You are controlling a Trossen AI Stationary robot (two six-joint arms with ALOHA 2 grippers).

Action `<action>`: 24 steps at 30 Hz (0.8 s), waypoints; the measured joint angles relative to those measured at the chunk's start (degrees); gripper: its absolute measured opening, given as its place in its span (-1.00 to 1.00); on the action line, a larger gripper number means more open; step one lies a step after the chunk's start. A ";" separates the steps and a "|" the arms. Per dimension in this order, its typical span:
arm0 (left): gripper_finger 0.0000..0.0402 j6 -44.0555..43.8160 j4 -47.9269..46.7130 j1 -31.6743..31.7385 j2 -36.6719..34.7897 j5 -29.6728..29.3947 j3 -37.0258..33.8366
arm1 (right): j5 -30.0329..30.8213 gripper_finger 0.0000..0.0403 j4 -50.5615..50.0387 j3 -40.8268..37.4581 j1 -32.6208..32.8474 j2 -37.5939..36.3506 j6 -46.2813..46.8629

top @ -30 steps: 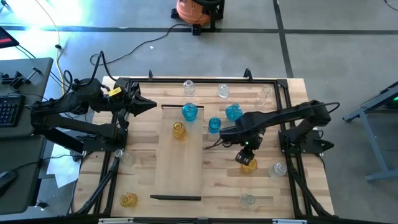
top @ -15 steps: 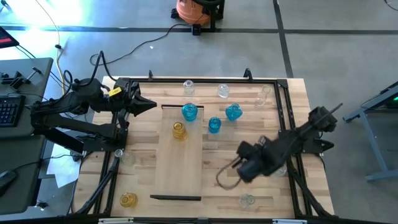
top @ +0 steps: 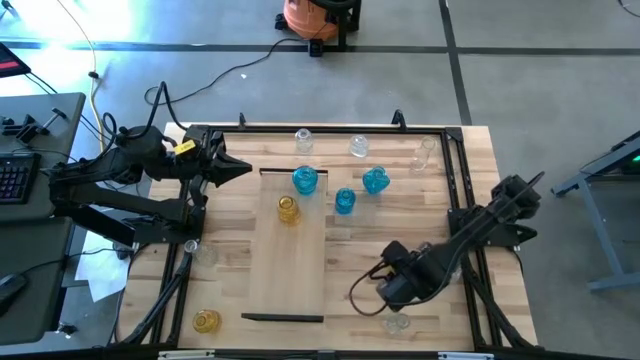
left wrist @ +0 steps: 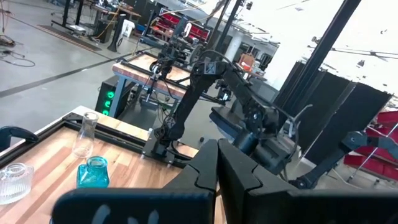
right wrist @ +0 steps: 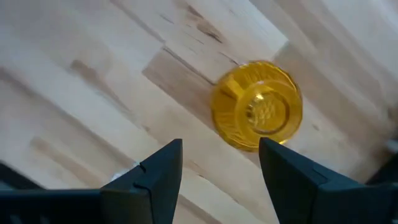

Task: Sort vases onto shelf
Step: Put the yellow vase on the shelf to align with the other yellow vase

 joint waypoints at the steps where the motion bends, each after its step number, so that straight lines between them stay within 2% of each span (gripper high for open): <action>1: -1.00 0.00 0.00 0.00 0.00 0.00 0.00 | -1.03 -0.04 0.51 -0.55 -0.62 0.00 0.91; 15: -1.00 -0.79 0.00 -0.02 0.00 0.56 0.00 | -1.63 -0.04 -4.22 -1.01 -8.14 0.00 2.28; 24: -1.00 -1.43 0.00 -0.02 0.00 2.10 0.00 | -1.55 -0.04 0.02 -1.01 -8.55 0.45 6.03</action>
